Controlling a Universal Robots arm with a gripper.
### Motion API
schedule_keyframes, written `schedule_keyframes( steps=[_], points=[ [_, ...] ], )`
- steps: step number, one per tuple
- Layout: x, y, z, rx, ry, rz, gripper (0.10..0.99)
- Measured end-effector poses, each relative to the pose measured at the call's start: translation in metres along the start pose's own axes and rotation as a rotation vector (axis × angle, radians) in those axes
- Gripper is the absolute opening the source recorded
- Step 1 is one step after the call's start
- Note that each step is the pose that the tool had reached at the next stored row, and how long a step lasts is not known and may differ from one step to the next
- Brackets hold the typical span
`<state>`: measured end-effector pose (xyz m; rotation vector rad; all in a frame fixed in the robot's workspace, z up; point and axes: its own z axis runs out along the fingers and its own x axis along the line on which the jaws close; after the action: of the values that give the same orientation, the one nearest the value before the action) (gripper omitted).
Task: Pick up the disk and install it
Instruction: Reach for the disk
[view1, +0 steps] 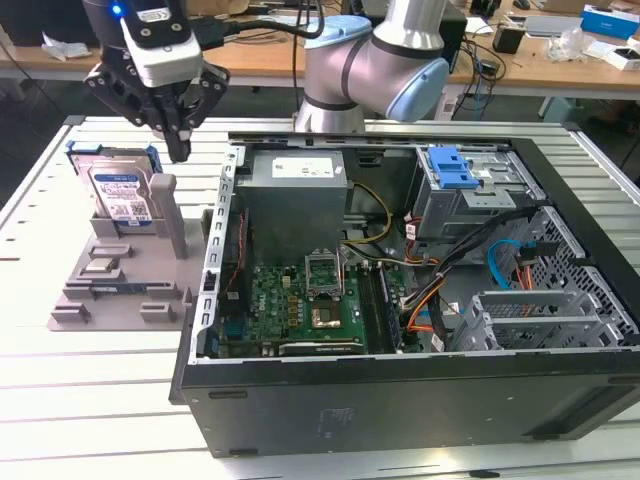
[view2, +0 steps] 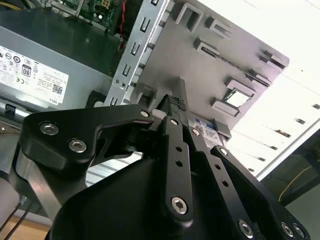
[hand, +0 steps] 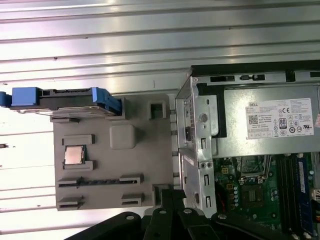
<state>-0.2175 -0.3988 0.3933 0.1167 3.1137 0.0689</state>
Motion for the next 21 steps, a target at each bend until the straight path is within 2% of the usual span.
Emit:
schedule_keyframes(
  steps=[7,10,19,21],
  points=[
    [0.0151,-0.0011,-0.0004,0.0,0.0,0.0,0.106],
    [0.0287,-0.0022,-0.0008,0.0,0.0,0.0,0.106],
    [0.0516,-0.0039,-0.0014,0.0,0.0,0.0,0.106],
    [0.0619,-0.0046,-0.0017,0.0,0.0,0.0,0.106]
  ],
)
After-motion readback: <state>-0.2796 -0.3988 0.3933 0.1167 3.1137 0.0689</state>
